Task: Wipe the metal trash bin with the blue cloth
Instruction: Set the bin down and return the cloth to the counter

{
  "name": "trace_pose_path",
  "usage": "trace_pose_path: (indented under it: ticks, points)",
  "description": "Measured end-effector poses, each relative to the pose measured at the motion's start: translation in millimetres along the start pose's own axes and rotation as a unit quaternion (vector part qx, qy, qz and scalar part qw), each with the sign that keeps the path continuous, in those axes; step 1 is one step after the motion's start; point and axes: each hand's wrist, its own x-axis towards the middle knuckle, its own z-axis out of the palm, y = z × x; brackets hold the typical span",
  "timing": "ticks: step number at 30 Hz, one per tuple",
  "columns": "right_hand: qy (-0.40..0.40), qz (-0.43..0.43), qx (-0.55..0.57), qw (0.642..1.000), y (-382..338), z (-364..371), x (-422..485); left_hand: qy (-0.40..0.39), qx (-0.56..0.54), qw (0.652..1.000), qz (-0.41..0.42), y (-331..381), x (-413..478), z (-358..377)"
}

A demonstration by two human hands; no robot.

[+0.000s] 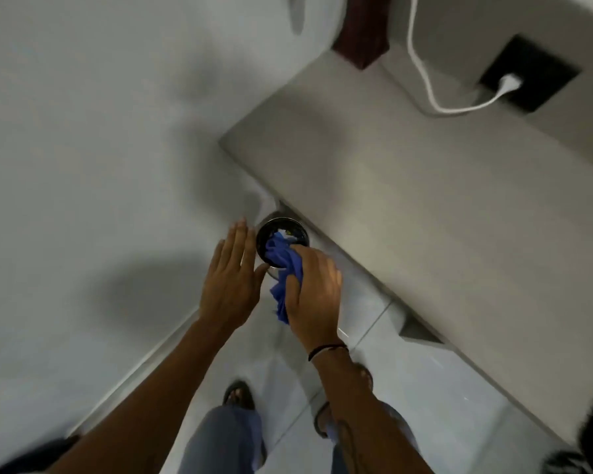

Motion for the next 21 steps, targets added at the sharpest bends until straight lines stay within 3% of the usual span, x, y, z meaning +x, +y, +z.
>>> trace_pose_path:
  ticks: [5, 10, 15, 21]
  points:
    - [0.05, -0.014, -0.116, 0.992, -65.2, -116.8, 23.5, 0.003, -0.006, 1.0, 0.013, 52.9, 7.4, -109.3]
    - [0.076, 0.0, -0.212, 0.974, -39.3, -182.5, 79.1, -0.009, -0.004, 0.999, 0.051, 125.7, 58.4, -142.2]
    - [0.042, 0.028, -0.252, 0.966, 6.9, -175.1, 115.5, -0.038, -0.015, 0.997, 0.059, 159.0, 100.4, -111.1]
    - [-0.053, 0.04, -0.351, 0.934, 64.6, -117.1, 106.2, -0.089, 0.022, 0.994, 0.063, 131.9, 126.3, -58.7]
